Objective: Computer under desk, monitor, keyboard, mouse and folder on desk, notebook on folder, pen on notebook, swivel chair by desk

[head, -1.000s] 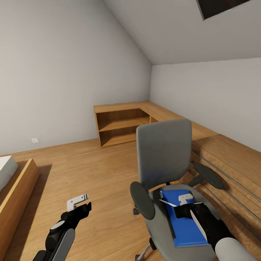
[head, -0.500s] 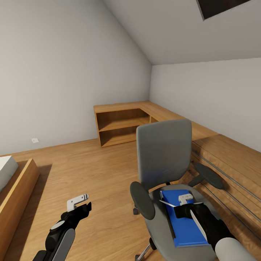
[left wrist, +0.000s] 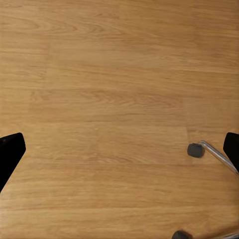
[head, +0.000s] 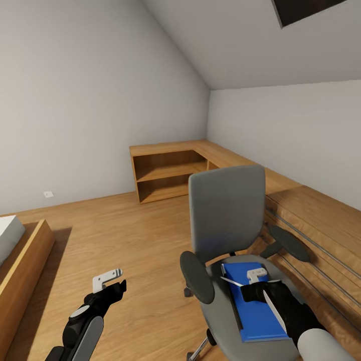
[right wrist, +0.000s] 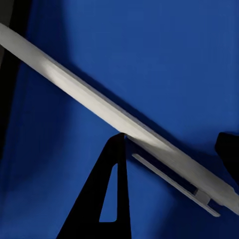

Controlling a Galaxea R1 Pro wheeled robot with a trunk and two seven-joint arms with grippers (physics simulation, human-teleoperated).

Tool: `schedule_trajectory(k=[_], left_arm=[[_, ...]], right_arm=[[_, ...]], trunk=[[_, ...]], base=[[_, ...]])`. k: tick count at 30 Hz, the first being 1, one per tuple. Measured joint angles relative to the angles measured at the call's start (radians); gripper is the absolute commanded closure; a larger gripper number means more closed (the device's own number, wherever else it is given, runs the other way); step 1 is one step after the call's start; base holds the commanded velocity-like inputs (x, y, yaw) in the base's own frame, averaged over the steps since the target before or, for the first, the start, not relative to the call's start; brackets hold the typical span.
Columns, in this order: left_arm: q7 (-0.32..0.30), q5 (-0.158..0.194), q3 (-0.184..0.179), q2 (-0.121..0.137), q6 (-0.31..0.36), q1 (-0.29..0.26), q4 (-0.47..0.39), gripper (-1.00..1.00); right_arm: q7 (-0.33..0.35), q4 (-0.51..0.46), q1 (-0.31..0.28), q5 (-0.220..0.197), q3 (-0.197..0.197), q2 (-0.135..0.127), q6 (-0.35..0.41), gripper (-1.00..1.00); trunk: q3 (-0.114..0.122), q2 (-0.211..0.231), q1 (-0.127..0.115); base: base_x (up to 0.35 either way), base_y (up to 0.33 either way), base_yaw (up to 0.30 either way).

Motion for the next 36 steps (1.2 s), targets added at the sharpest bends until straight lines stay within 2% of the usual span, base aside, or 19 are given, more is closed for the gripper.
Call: schedule_trajectory(k=[27,36], left_arm=[[0.0,0.0,0.0,0.0,0.0,0.0,0.0,-1.0],[0.001,-0.001,0.0,0.0,-0.001,0.0,0.0,-1.0]], right_arm=[[0.001,-0.011,0.0,0.0,0.0,0.001,0.028,1.0],[0.0,0.015,0.001,-0.005,0.0,0.001,0.03,1.0]], trunk=[[0.0,0.0,0.0],[0.028,0.063,-0.034]], base=[[0.0,0.0,0.0],[0.0,0.0,0.0]])
